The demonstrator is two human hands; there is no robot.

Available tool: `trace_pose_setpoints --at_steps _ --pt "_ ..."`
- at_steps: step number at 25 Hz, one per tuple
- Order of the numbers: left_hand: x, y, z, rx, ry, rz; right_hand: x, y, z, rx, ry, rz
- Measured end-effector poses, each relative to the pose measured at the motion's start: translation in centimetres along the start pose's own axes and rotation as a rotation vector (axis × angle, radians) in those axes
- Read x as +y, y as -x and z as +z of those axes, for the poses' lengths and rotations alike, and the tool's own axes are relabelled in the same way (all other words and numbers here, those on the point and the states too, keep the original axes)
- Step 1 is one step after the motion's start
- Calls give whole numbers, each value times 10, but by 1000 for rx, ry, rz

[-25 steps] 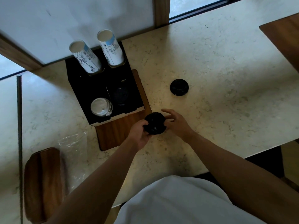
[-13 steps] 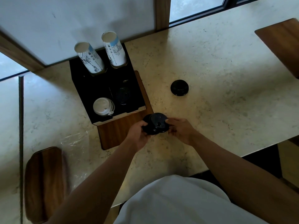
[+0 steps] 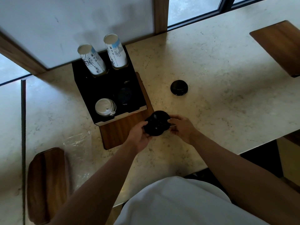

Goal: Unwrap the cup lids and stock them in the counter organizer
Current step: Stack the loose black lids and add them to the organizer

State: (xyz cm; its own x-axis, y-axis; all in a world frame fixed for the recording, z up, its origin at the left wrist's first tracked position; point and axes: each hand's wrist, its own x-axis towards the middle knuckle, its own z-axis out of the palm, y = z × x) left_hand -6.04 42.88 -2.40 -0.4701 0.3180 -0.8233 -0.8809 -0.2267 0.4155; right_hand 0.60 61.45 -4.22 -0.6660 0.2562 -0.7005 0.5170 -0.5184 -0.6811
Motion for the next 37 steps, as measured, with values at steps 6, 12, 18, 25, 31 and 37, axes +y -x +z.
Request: trace_pose_setpoints --at_steps 6,12,18,25,31,37 --pt "-2 2 -5 37 -120 -3 4 6 -8 28 -160 73" --pt "-6 7 -8 -14 -198 -22 16 13 8 -20 174 35" --pt "-7 10 -11 -16 -119 -30 22 8 15 50 440 -106" --pt "-5 18 -4 -160 -198 21 22 6 19 -21 365 -47" --pt "-1 8 -1 -57 -184 33 9 2 18 -127 128 5" --pt "3 -1 9 -50 -287 65 -1 -13 14 -117 143 -55"
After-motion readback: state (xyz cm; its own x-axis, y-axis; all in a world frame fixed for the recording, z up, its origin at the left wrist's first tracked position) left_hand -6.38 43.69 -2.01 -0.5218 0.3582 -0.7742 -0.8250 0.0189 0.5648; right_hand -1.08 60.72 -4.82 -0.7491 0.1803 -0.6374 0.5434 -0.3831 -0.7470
